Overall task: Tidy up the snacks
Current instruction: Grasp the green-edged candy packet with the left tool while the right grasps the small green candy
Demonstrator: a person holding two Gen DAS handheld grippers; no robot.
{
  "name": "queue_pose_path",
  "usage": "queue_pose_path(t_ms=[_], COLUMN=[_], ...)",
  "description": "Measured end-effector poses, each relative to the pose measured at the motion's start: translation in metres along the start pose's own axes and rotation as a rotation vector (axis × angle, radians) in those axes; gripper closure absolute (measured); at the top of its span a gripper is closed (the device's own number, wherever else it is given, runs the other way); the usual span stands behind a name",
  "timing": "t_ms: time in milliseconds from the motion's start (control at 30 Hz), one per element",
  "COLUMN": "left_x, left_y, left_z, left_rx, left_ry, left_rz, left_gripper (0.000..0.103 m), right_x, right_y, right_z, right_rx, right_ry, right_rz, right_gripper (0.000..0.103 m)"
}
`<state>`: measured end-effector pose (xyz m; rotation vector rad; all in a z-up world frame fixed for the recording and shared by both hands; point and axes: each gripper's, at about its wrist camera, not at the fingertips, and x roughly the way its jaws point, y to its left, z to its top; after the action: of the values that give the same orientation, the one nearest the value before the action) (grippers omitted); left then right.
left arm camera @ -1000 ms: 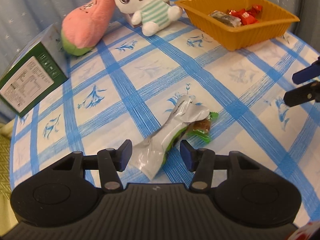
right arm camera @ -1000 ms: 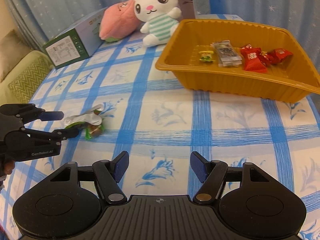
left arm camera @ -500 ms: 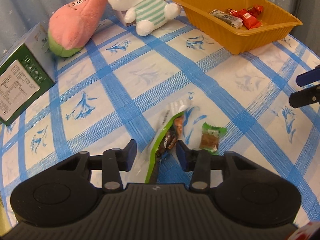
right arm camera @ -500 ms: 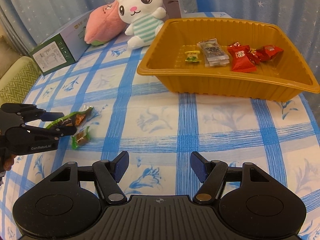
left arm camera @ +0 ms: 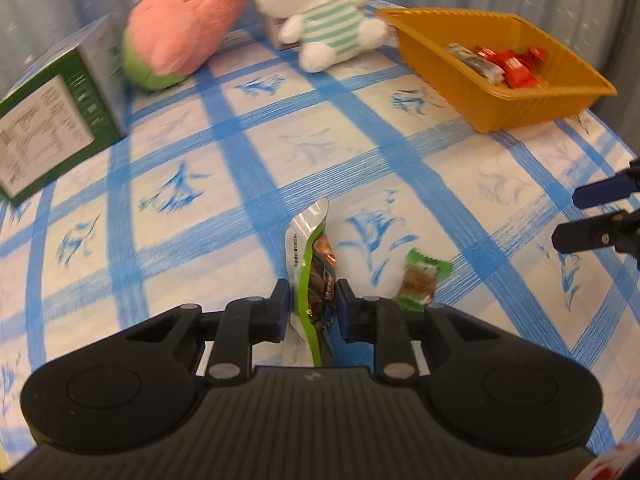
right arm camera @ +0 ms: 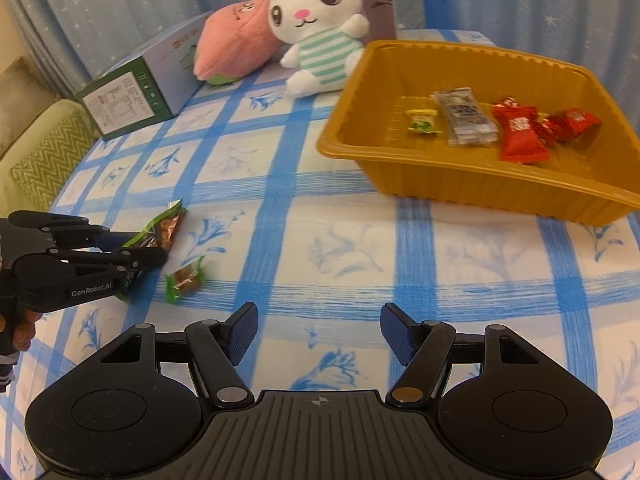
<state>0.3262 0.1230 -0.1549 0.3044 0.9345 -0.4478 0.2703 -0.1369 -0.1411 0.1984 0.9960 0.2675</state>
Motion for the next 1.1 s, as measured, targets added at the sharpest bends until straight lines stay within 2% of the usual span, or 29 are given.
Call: queue_pose_path(t_ms=[233,633,667,733,967,1033,1100], left_x=[-0.027,-0.064,-0.066,-0.07,-0.084,-0.085,-0.087], left_y=[0.029,0.063,0.065,0.07,0.082,0.084,0.085], left_z=[-0.025,-0.07,-0.072,-0.077,-0.091,-0.093,-0.094], left_rx=[-0.18,-0.382,-0.392,-0.41,-0.458,-0.467,-0.471], left_ry=[-0.021,-0.023,-0.022,-0.022,-0.034,-0.035,-0.035], left_rz=[0.038,0.13,0.137,0.147,0.18,0.188,0.191], left_gripper=[0.081,0.081,0.081,0.081,0.081,0.081,0.081], right_x=[0.009,0.046,0.049,0.056,0.074,0.075,0.077], right_y=[0.019,0.073,0.077,0.084,0.095,0.099,0.103], right_z=[0.006,0.013,0.013,0.013,0.019,0.021,0.021], right_rx=[-0.053,-0.158,-0.165,-0.168,-0.16,-0.185,-0.225], right_ry=[0.005,0.046,0.053,0.064,0.053,0.047,0.04], right_rz=[0.053,0.195,0.203,0.202,0.161,0.149,0.133], right_gripper=[0.035,0.036,0.037,0.047,0.052,0.06,0.063])
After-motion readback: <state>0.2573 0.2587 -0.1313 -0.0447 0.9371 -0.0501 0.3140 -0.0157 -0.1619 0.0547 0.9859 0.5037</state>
